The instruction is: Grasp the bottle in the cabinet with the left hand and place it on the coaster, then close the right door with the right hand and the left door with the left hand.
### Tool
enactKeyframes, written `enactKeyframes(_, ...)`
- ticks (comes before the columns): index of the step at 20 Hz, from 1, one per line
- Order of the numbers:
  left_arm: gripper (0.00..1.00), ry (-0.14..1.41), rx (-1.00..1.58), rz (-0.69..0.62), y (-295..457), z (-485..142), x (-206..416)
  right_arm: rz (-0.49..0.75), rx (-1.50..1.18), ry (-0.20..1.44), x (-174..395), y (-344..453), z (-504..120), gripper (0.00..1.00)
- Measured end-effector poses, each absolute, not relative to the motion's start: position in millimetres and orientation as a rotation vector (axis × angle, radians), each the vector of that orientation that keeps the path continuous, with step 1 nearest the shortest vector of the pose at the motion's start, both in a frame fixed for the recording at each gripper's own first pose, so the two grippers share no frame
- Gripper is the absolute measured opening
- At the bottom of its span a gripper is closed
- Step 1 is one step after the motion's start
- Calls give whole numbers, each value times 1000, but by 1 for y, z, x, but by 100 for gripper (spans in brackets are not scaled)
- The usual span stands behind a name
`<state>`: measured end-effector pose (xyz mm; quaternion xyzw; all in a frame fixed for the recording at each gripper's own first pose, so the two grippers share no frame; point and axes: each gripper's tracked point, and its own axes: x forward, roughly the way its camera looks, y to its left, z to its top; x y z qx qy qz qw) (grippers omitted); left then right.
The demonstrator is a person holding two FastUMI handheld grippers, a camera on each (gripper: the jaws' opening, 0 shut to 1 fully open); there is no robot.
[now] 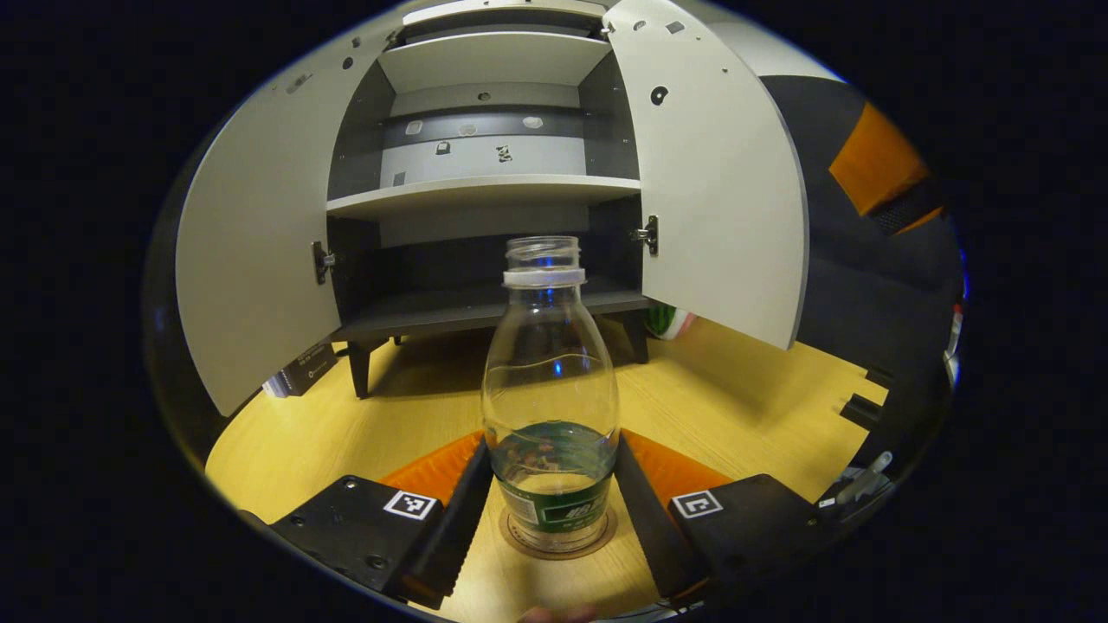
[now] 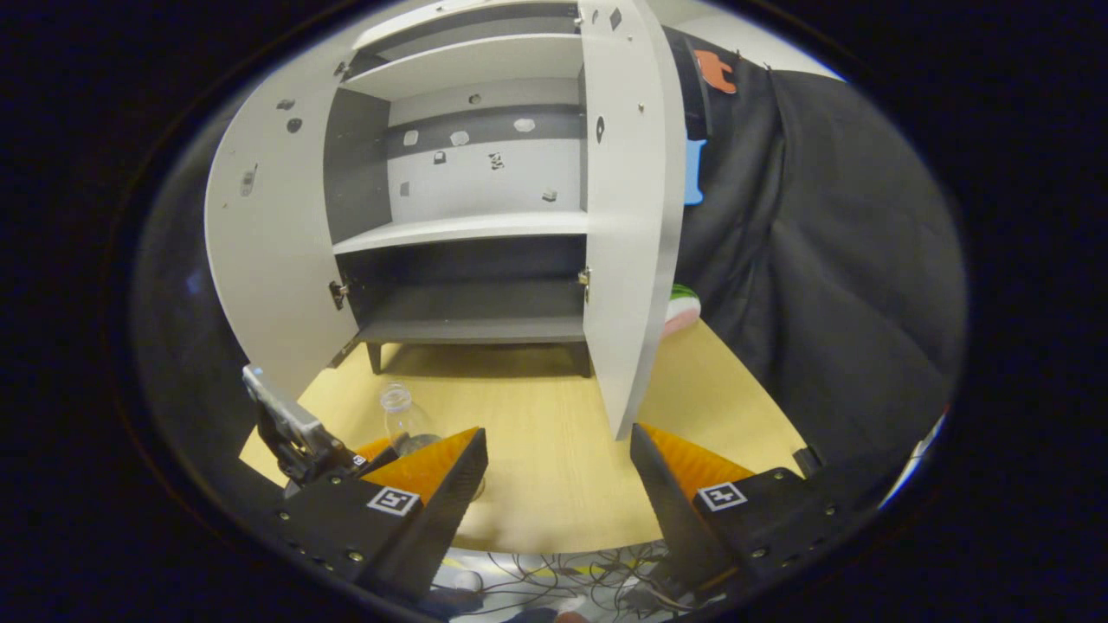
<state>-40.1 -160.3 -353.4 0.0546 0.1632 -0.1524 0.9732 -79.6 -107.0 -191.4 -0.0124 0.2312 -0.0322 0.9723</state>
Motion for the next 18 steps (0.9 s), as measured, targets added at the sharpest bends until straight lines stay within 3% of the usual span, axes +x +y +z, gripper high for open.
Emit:
enactKeyframes(10,88,253,105,-333,-169,-292,-36,-67,-13,389,-76,-111,-159,100)
enactKeyframes(18,88,111,51,-343,-174,-168,-34,-124,20,198,-72,-163,-66,100)
